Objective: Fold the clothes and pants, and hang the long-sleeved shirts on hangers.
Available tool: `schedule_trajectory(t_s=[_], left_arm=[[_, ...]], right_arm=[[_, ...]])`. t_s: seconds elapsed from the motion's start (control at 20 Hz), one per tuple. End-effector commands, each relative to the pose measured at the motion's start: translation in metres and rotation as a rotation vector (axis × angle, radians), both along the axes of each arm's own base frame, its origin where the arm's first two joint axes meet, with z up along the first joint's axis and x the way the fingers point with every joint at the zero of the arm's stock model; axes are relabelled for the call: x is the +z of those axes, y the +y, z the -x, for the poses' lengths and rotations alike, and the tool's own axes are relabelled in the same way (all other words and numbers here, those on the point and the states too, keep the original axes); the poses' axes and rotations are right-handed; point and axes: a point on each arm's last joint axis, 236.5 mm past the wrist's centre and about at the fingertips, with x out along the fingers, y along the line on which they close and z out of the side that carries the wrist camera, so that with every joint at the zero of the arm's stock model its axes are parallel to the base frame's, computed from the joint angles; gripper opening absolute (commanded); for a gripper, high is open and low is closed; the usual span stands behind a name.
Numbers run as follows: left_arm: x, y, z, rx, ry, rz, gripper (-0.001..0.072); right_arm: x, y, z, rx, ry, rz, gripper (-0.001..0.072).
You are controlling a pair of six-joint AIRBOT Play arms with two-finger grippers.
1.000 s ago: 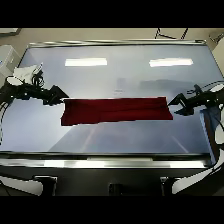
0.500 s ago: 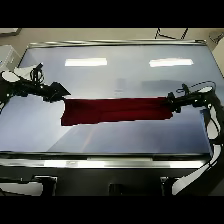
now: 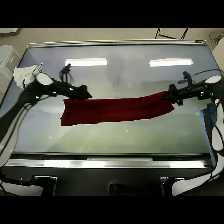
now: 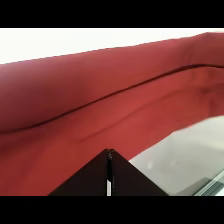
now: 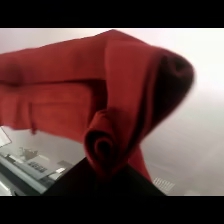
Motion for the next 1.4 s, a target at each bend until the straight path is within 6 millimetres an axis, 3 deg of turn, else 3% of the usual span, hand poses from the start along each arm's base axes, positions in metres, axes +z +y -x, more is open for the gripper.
schedule_trajectory(t_s=[0.0,0.15,0.3,0.45,0.55,0.65,0.75,0.85,0.9,1.0,1.05,1.2,1.35], left_arm=[[-0.040,-0.076,0.014,0.007,0.041,0.019,0.0020],[-0.068,-0.130,0.036,0.014,0.144,0.111,0.0020],[-0.082,-0.187,0.049,0.112,0.242,0.256,0.0019],[-0.082,-0.249,0.072,0.197,0.338,0.404,0.0019],[-0.073,-0.287,0.086,0.203,0.370,0.491,0.0019],[-0.068,-0.305,0.084,0.222,0.367,0.532,0.0018],[-0.065,-0.299,0.075,0.184,0.315,0.527,0.0015],[-0.066,-0.271,0.060,0.093,0.245,0.458,0.0013],[-0.068,-0.244,0.049,0.057,0.218,0.394,0.0013],[-0.065,-0.170,0.019,0.014,0.143,0.214,0.0013],[-0.057,-0.121,0.000,0.017,0.092,0.103,0.0013],[0.000,0.032,-0.041,0.106,-0.063,-0.163,0.0014],[0.080,0.155,-0.041,0.258,-0.171,-0.281,0.0015]], right_arm=[[0.082,0.035,0.024,0.034,-0.097,0.001,0.0047],[0.139,0.064,0.048,0.046,-0.188,0.015,0.0048],[0.176,0.087,0.069,0.054,-0.252,0.014,0.0048],[0.188,0.103,0.080,0.066,-0.260,0.005,0.0048],[0.188,0.102,0.078,0.046,-0.252,0.001,0.0048],[0.189,0.101,0.072,0.028,-0.269,0.005,0.0048],[0.188,0.099,0.063,0.003,-0.281,0.003,0.0049],[0.177,0.106,0.053,0.006,-0.265,-0.006,0.0049],[0.170,0.115,0.047,0.015,-0.257,-0.016,0.0049],[0.155,0.143,0.035,0.047,-0.246,-0.055,0.0049],[0.148,0.159,0.030,0.059,-0.236,-0.082,0.0049],[0.110,0.215,0.018,0.097,-0.184,-0.132,0.0049],[0.060,0.271,0.013,0.115,-0.123,-0.146,0.0050]])
